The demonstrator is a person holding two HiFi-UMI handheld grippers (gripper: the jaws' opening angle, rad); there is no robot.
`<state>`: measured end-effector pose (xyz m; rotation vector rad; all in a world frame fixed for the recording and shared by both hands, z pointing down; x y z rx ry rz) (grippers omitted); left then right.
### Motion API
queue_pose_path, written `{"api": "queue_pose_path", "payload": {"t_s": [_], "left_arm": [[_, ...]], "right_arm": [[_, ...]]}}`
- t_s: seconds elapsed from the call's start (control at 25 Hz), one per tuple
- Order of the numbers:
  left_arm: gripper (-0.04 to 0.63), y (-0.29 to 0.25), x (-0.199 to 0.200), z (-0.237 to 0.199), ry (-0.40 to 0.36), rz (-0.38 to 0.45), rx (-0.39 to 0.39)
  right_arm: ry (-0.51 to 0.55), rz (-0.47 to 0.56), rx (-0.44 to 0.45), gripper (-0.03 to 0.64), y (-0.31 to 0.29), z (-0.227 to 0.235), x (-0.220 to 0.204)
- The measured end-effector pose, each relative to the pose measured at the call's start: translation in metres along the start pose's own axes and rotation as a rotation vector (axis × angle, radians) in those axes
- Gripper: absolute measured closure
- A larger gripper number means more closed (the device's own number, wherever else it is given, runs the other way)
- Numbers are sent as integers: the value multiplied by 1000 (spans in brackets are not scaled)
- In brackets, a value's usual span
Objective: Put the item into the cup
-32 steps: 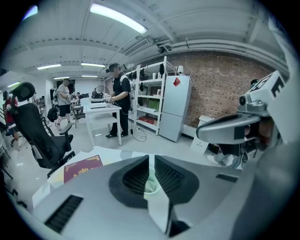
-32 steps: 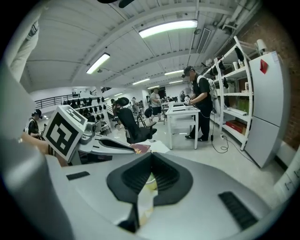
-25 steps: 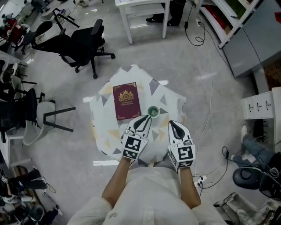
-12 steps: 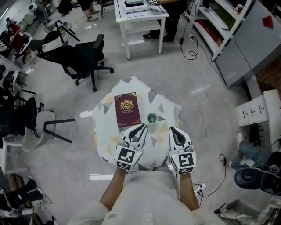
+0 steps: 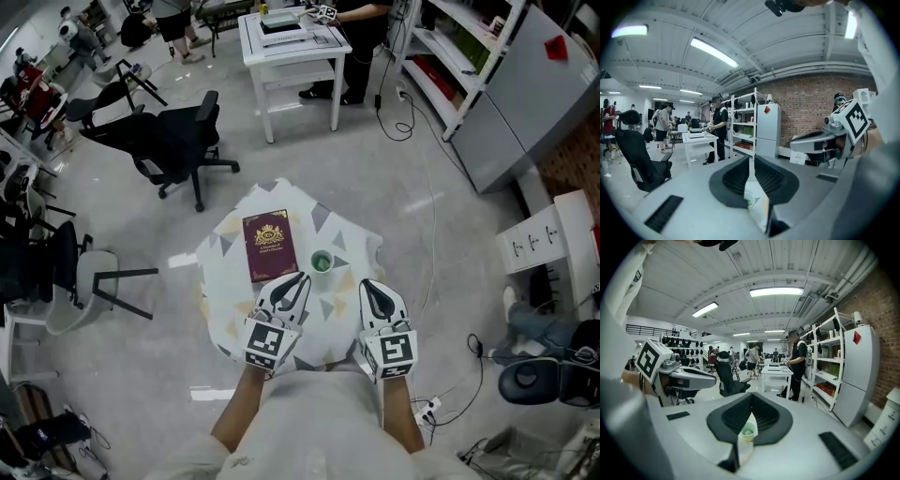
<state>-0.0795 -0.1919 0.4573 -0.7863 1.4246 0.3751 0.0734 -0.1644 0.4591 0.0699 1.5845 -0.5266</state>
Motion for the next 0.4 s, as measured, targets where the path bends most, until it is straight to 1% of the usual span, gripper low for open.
{"api": "queue_pose_path", "payload": {"t_s": [0.4], "left_arm": [[548,-8,3,4,-10,4,-12]], "right_arm": [[0,3,-6,611,-2,7,-1]]}}
Point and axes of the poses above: the fingertips, and each gripper's own axes: y backward along the fingers, z to its right, x out of its top, the point moved 3 cm from there along y, backward along the fingers, and after that the axes turned 1 degree about -x, right-handed, at the moved point
